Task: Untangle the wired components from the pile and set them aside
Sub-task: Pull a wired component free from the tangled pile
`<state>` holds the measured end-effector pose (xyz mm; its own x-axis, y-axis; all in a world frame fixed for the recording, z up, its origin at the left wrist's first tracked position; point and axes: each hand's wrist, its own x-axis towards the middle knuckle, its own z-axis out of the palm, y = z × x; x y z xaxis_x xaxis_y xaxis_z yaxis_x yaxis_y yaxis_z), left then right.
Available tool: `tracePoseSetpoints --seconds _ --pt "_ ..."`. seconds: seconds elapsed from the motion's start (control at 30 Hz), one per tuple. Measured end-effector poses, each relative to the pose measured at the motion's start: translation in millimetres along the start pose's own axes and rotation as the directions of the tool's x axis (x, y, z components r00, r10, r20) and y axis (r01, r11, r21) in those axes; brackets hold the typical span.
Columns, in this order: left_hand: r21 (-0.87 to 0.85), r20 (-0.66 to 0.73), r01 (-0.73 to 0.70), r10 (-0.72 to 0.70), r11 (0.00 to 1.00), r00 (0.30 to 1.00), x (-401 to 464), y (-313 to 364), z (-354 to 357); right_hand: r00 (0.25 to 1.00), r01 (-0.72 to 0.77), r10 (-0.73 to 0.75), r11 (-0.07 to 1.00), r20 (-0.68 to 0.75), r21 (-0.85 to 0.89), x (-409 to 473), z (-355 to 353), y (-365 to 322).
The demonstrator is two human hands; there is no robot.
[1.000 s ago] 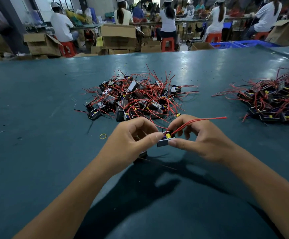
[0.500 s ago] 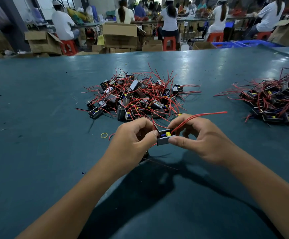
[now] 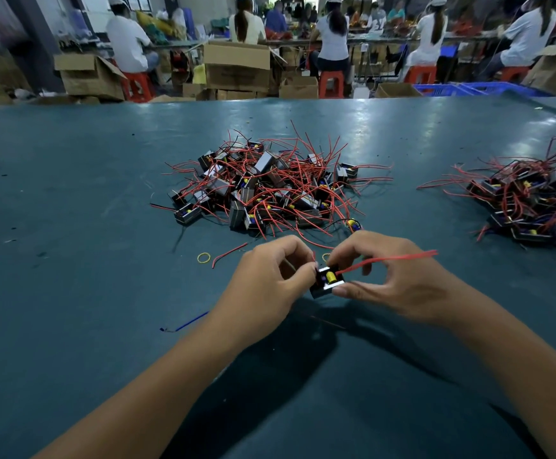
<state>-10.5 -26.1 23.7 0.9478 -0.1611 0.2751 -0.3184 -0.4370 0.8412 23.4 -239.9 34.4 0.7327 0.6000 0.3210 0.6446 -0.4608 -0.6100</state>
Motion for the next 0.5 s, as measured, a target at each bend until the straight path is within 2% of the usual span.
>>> tracePoseSetpoints --seconds 0.1,0.17,0.2,0.27,0.33,0.37,0.4,0.43,0.47,0.5 --pt "0.111 0.037 -0.064 0.060 0.992 0.998 -2 1 6 0.989 -0.013 0.037 0.986 0.145 -0.165 -2 -7 8" --pt "0.179 0.050 -0.089 0.081 0.980 0.995 -3 1 10 0.970 -0.112 0.175 0.939 0.171 -0.326 -2 -14 18" --pt "0.213 0.060 -0.097 0.086 0.972 0.994 -3 1 12 0.961 -0.193 0.252 0.907 0.115 -0.374 -2 -19 23" --pt "0.265 0.077 -0.117 0.101 0.957 0.992 -3 0 13 0.931 -0.363 0.342 0.854 -0.124 -0.373 -2 -35 30" --pt "0.302 0.093 -0.132 0.109 0.944 0.990 -3 -1 15 0.823 -0.498 0.375 0.838 -0.427 -0.223 -4 -54 32" --pt "0.312 0.098 -0.133 0.107 0.941 0.989 -3 -1 15 0.741 -0.500 0.383 0.863 -0.552 -0.072 -4 -62 29" --pt "0.318 0.103 -0.129 0.101 0.939 0.990 -3 -1 16 0.670 -0.417 0.405 0.899 -0.622 0.136 -5 -68 22" --pt "0.321 0.103 -0.120 0.091 0.939 0.990 -4 -1 16 0.644 -0.246 0.438 0.895 -0.627 0.372 -5 -70 11" --pt "0.323 0.099 -0.109 0.081 0.940 0.992 -4 0 17 0.682 -0.054 0.460 0.807 -0.569 0.588 -4 -69 -4" --pt "0.323 0.091 -0.102 0.076 0.941 0.993 -4 0 17 0.761 0.084 0.446 0.652 -0.471 0.754 -2 -63 -20"
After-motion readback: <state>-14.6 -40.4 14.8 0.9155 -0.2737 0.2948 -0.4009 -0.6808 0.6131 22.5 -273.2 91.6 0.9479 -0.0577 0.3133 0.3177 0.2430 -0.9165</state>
